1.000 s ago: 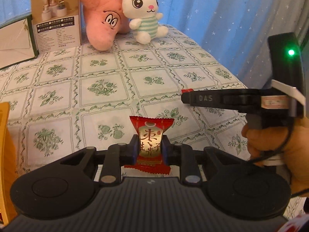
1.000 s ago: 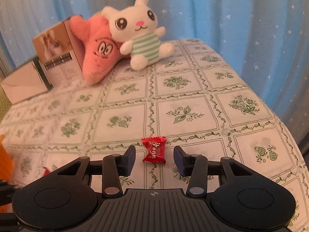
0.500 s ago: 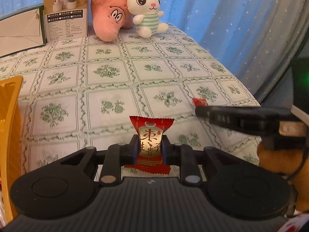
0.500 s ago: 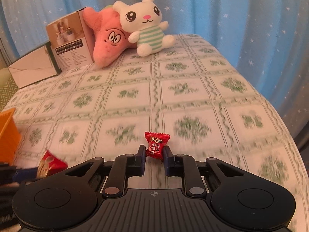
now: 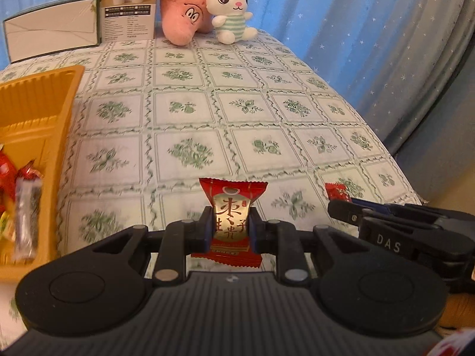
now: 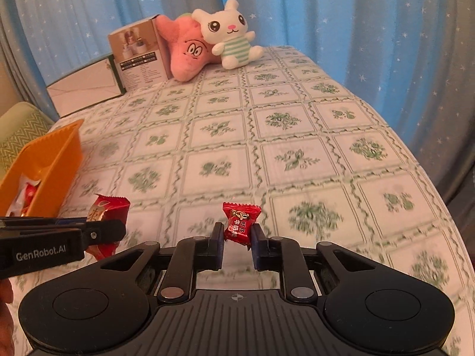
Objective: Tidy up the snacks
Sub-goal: 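Carry both red candies over the orange tray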
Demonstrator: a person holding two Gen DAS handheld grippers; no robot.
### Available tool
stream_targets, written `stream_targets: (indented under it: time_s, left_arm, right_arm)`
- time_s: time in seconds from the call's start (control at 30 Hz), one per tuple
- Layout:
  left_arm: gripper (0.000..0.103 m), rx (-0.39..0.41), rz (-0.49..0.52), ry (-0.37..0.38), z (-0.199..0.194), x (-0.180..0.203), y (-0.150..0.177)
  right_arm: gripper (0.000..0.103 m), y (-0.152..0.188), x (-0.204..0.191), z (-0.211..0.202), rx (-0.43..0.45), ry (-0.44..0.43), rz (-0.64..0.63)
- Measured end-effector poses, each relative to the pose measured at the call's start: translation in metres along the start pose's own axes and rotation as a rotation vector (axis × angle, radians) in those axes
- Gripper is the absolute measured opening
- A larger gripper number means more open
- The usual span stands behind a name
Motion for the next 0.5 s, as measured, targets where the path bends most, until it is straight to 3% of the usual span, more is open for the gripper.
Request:
stream_targets:
  time_s: [0.5]
  left_arm:
    - [0.021,0.042,-0.042,-0.029,-0.089,-0.007,0.029]
  right_arm:
    - [0.019,0.026,-0.038,-0.077,0.019,-0.048,-0.061]
Point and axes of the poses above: each gripper's, at about its wrist camera, not at the fingertips, and z roughly the way its jaws point, x to its right, y to its underside, the point moved 2 cm from there along z, roughly the way its jaws point, and after that the axes turned 6 degrees about x, right-handed, at the moved point
